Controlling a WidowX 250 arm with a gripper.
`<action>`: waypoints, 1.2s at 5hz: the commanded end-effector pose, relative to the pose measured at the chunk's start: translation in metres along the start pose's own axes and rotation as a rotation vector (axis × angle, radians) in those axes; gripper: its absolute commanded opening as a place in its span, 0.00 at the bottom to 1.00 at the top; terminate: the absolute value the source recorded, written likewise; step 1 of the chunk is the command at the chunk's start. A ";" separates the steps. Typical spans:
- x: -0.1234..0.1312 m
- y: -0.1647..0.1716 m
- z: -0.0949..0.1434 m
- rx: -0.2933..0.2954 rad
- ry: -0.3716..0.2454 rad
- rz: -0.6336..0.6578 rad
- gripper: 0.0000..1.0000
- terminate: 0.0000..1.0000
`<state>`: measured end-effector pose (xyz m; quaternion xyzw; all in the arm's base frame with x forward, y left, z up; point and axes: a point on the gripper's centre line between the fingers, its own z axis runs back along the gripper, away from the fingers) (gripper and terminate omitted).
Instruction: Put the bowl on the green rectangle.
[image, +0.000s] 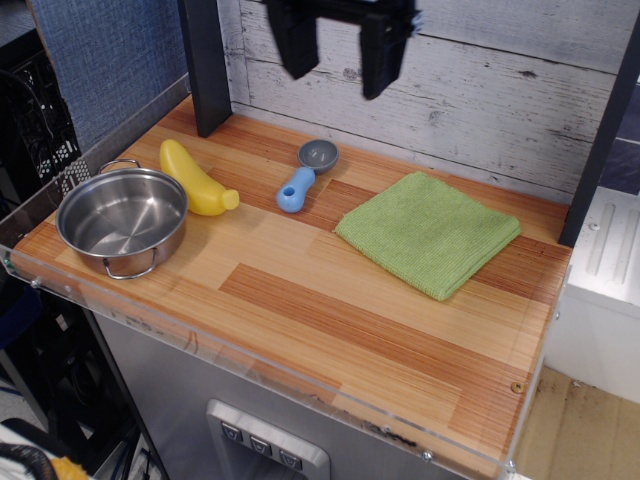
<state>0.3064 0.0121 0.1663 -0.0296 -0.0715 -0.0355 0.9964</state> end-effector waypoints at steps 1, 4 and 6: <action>-0.043 0.030 0.014 0.041 -0.059 0.069 1.00 0.00; -0.054 0.089 -0.022 0.055 -0.021 0.119 1.00 0.00; -0.050 0.126 -0.031 0.034 -0.061 -0.005 1.00 0.00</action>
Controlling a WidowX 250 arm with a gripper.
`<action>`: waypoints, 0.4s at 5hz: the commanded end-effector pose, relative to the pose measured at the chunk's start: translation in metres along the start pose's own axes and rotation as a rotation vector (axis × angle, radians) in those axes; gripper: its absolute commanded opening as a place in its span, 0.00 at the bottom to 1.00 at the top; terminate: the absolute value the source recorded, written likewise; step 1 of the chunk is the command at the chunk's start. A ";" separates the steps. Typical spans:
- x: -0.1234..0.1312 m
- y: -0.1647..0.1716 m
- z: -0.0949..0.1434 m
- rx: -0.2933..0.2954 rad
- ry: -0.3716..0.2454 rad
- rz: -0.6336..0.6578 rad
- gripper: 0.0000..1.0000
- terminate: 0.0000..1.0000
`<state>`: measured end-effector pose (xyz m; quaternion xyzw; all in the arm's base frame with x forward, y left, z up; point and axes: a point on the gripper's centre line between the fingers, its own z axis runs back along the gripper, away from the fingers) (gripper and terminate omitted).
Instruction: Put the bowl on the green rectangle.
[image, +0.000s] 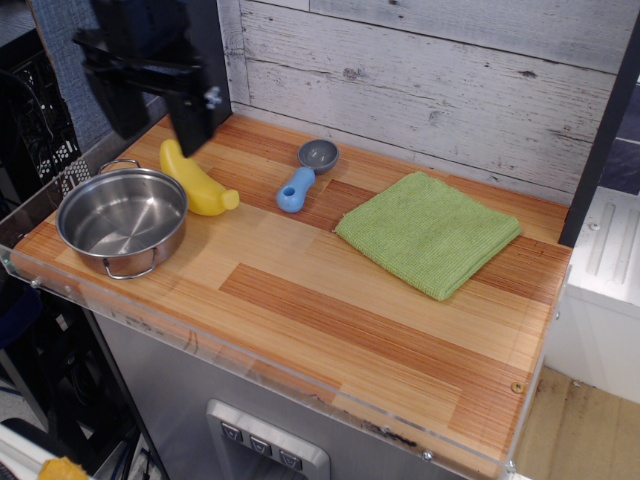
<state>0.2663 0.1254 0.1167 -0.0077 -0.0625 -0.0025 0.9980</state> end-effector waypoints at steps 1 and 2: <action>0.000 0.005 -0.005 -0.031 -0.088 -0.205 1.00 0.00; -0.027 -0.012 -0.023 -0.032 -0.074 -0.209 1.00 0.00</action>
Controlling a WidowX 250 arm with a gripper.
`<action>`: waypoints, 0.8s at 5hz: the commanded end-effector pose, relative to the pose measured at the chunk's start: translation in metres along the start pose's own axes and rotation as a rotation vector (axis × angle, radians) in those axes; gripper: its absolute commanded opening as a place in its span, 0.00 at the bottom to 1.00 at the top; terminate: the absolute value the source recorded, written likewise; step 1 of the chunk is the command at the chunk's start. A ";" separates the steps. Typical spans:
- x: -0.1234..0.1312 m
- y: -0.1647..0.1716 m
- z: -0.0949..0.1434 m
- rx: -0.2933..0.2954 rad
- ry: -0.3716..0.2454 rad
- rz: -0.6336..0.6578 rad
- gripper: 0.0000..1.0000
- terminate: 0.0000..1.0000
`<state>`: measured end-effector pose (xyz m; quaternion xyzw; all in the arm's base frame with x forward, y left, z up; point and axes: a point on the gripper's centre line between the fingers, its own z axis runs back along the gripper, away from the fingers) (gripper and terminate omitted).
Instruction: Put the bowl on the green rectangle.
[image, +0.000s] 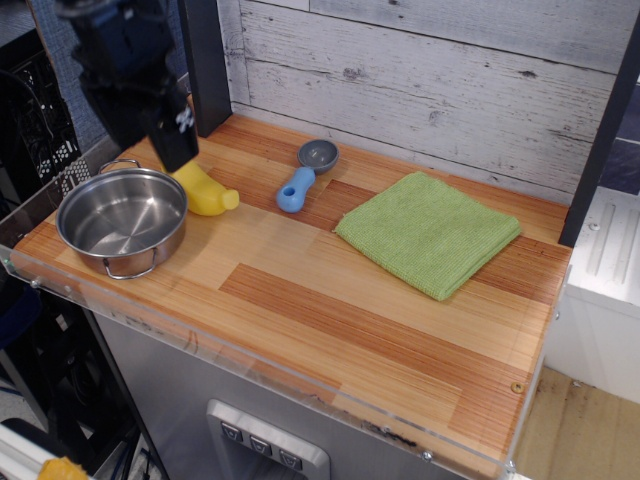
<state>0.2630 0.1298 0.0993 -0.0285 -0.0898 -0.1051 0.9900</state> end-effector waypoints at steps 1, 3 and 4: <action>-0.035 -0.034 -0.026 0.020 0.025 0.023 1.00 0.00; -0.026 -0.027 -0.038 0.040 0.041 0.137 1.00 0.00; -0.010 -0.024 -0.039 0.032 0.028 0.131 1.00 0.00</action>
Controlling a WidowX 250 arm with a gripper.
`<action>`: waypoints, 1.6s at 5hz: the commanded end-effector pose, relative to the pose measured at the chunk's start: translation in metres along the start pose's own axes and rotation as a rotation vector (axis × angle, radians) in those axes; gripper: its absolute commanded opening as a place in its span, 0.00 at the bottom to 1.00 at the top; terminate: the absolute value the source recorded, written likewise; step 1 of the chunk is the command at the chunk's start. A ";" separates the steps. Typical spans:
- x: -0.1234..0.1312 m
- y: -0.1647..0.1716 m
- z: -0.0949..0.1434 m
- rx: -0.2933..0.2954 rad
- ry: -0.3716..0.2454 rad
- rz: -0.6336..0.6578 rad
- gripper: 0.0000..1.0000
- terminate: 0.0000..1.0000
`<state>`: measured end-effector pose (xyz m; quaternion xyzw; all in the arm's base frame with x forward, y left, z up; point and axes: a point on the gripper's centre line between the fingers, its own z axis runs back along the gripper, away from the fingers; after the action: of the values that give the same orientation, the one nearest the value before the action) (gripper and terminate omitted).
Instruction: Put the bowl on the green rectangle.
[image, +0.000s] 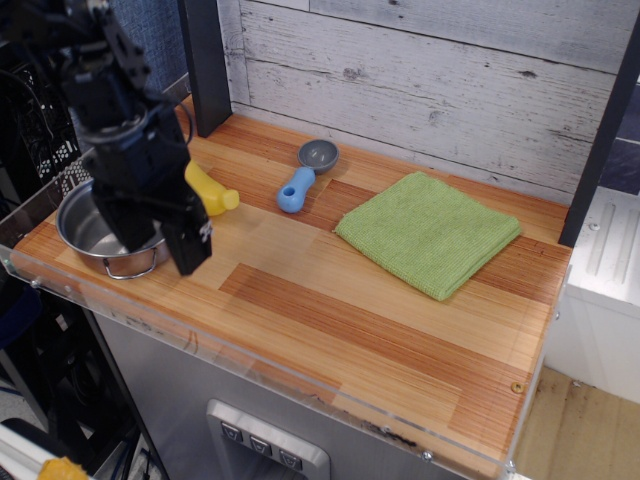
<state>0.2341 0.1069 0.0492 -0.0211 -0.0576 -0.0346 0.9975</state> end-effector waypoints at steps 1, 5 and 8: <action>0.035 -0.002 0.010 0.006 -0.043 -0.013 1.00 0.00; 0.017 0.017 -0.010 0.006 0.025 -0.002 1.00 0.00; 0.021 0.002 -0.041 -0.017 0.090 -0.027 1.00 0.00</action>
<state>0.2559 0.1085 0.0076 -0.0311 -0.0059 -0.0440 0.9985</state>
